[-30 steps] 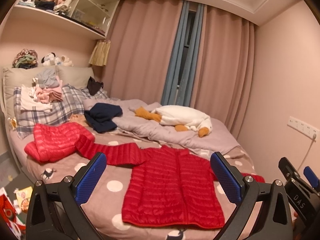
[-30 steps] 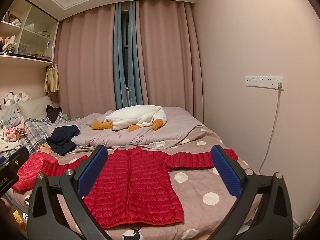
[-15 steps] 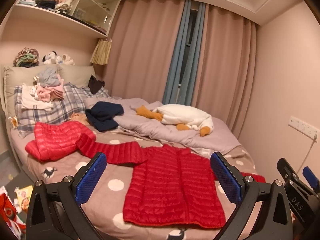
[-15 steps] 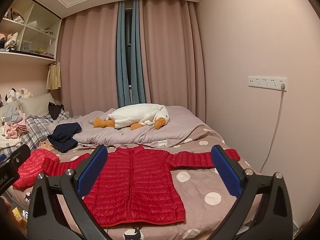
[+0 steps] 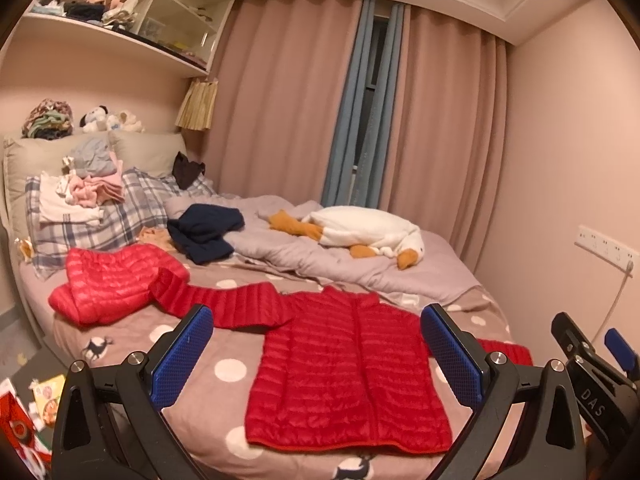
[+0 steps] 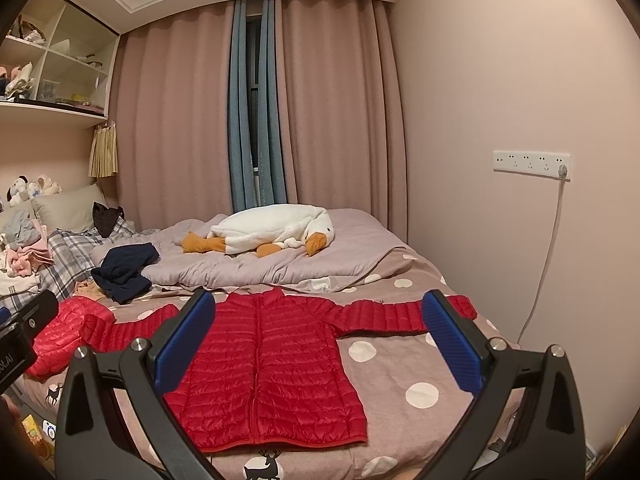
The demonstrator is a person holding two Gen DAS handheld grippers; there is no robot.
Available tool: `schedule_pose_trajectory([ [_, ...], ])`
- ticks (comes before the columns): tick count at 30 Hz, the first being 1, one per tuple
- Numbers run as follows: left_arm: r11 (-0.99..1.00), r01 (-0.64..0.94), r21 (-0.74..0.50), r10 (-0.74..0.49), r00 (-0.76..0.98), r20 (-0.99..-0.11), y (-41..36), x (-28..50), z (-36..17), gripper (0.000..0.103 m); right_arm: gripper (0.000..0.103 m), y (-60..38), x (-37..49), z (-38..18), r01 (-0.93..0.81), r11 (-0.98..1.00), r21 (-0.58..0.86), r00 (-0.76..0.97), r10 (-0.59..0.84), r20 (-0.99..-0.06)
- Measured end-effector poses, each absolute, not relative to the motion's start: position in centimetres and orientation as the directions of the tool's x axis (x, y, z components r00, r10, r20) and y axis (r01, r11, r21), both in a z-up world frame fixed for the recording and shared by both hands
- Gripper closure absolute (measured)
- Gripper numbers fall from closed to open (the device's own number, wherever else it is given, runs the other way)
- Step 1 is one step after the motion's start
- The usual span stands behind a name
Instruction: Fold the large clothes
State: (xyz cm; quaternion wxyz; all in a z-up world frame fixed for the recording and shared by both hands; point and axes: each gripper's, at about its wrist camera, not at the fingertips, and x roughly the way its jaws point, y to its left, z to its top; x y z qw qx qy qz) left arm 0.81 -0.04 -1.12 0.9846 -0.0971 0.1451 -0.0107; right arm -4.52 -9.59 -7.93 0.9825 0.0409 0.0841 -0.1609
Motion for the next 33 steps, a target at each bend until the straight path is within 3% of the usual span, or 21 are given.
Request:
schedule_pose_trajectory([
  [33, 0.983, -0.008, -0.181, -0.043, 0.961, -0.274, -0.07, 0.78, -0.77, 0.001, 0.000, -9.73, -5.01, -7.80, 0.326, 0.944, 0.047, 0.932, -0.312, -0.185],
])
